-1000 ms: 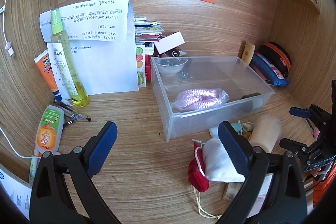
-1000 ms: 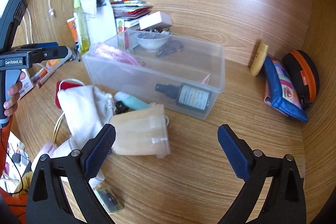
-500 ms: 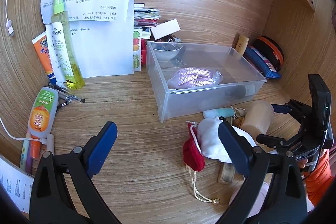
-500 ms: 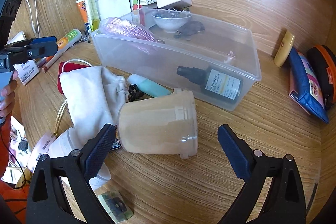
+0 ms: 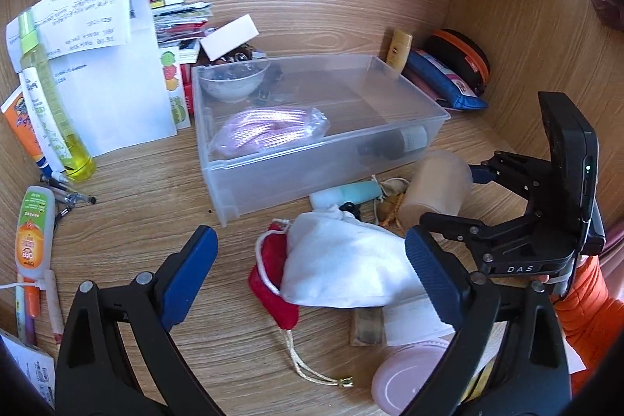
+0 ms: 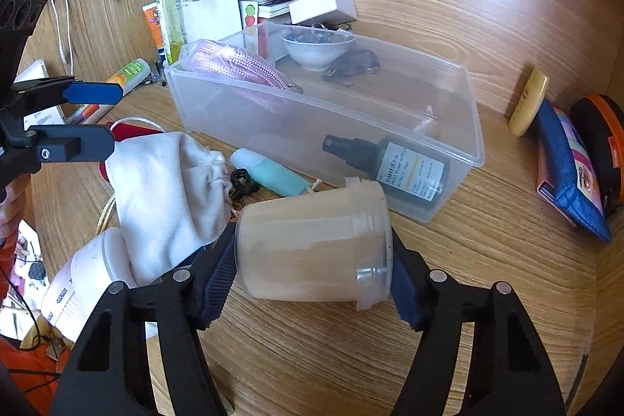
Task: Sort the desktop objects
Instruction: 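Grasp the beige plastic container with the right tool while the left reaches the white cloth bag, then grasp the white cloth drawstring bag with the left tool, then carry the beige container with the right tool while the left carries the white bag into the bin, then open both tools and lift them away from the bin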
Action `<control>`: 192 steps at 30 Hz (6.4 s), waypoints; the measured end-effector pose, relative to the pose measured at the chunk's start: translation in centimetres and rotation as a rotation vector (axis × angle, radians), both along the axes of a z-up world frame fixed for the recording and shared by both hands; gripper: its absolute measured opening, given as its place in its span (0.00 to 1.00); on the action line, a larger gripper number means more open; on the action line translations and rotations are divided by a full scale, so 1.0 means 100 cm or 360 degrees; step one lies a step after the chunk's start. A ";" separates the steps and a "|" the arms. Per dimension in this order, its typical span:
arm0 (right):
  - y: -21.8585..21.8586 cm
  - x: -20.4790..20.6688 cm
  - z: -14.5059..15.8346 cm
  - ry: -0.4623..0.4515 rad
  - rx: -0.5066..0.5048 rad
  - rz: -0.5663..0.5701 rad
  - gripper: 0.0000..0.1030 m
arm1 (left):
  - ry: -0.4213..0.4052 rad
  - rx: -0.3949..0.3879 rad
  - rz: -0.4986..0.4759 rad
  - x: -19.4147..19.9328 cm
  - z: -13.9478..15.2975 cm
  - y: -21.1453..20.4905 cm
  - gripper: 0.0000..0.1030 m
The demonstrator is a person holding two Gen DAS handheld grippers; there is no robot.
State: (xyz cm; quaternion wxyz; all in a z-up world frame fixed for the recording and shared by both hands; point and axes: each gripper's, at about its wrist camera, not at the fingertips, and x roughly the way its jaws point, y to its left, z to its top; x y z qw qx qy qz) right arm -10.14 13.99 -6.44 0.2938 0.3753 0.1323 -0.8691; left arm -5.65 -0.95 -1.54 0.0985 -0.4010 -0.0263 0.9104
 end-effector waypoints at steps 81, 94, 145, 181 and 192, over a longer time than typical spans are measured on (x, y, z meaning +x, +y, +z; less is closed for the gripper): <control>0.043 -0.012 0.013 -0.0148 -0.0347 -0.0114 0.62 | -0.0030 0.0024 -0.0105 -0.029 0.007 0.029 0.67; 0.047 -0.015 0.038 -0.0102 -0.0370 -0.0135 0.62 | 0.0121 0.0081 -0.0051 -0.023 0.033 0.010 0.67; -0.038 -0.126 0.037 -0.0064 -0.0174 -0.0237 0.62 | 0.0104 0.0202 0.0082 -0.135 0.004 -0.037 0.68; -0.043 -0.103 0.053 0.0207 -0.0013 -0.0223 0.80 | 0.0012 0.0123 0.0087 -0.138 -0.007 -0.034 0.88; -0.025 -0.074 0.078 0.0251 -0.0045 -0.0237 0.81 | 0.0159 0.0042 0.0062 -0.090 0.044 -0.032 0.96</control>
